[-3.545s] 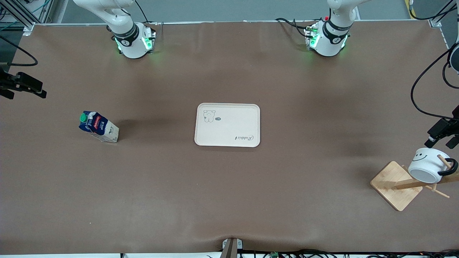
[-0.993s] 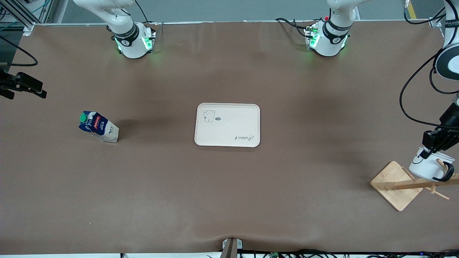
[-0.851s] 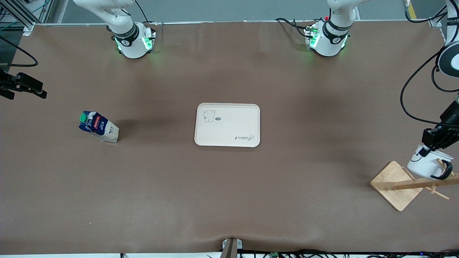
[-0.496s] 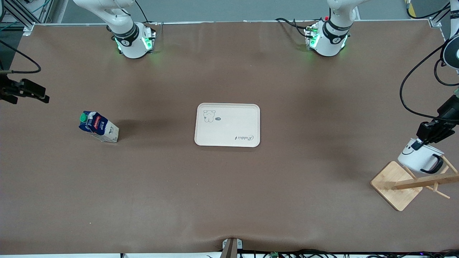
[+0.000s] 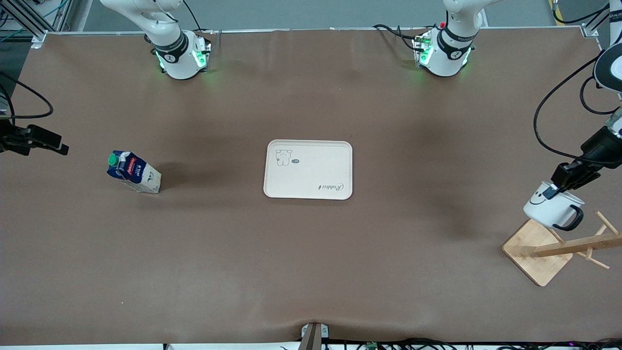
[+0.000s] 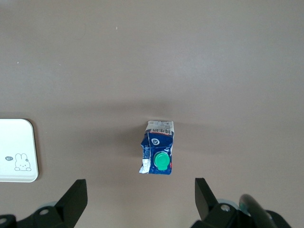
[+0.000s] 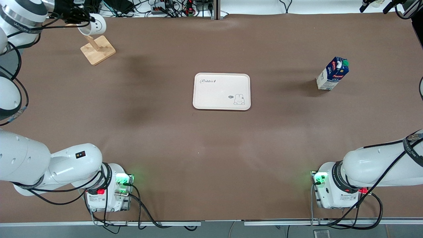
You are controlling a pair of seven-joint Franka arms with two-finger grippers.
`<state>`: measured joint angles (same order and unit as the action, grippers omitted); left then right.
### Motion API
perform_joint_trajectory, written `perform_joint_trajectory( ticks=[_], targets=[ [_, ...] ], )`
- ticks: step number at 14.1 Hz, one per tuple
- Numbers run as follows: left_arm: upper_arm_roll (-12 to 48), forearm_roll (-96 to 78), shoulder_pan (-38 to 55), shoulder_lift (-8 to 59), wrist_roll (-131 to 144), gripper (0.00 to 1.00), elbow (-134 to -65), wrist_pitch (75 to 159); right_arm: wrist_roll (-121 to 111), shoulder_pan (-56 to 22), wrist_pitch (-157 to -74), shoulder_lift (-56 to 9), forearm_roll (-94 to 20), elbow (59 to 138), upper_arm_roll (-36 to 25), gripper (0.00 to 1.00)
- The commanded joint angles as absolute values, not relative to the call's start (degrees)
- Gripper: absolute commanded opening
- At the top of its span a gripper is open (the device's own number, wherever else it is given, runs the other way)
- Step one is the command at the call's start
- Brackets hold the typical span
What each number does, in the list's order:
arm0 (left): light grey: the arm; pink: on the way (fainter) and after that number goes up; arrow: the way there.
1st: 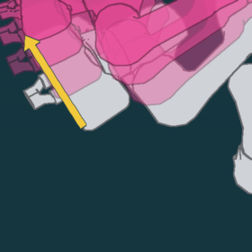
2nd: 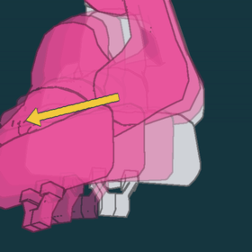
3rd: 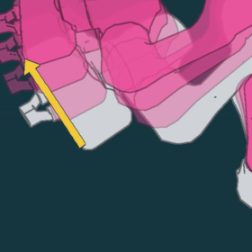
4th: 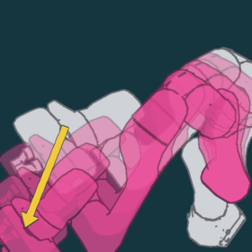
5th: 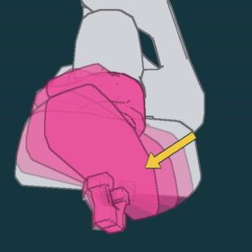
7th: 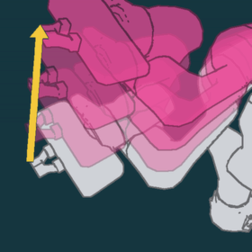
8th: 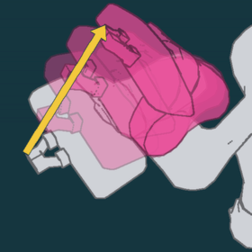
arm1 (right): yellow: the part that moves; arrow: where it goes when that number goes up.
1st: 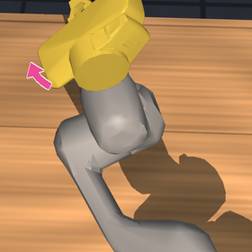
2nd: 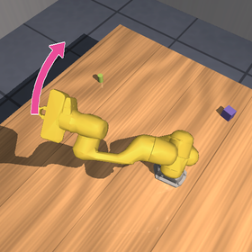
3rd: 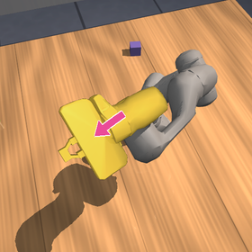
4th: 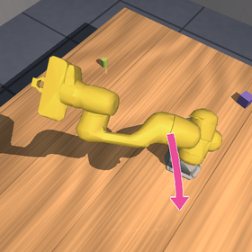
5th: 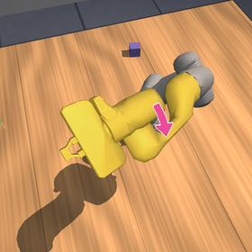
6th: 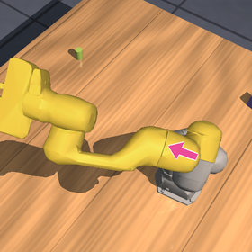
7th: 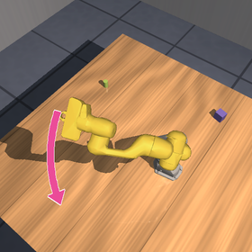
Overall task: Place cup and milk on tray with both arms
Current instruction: 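Carry the mug to the tray while the right gripper reaches the milk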
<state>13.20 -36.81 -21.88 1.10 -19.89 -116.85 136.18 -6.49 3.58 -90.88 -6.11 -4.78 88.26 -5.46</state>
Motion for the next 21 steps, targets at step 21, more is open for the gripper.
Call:
perform_joint_trajectory(
  ticks=[21],
  targets=[
    [28.2, -4.7, 5.7, 15.7, 66.9, 0.00, -111.2, 135.4, -7.7, 5.1, -85.2, -19.0, -4.7, 93.0, -4.7, 1.00]
  ],
)
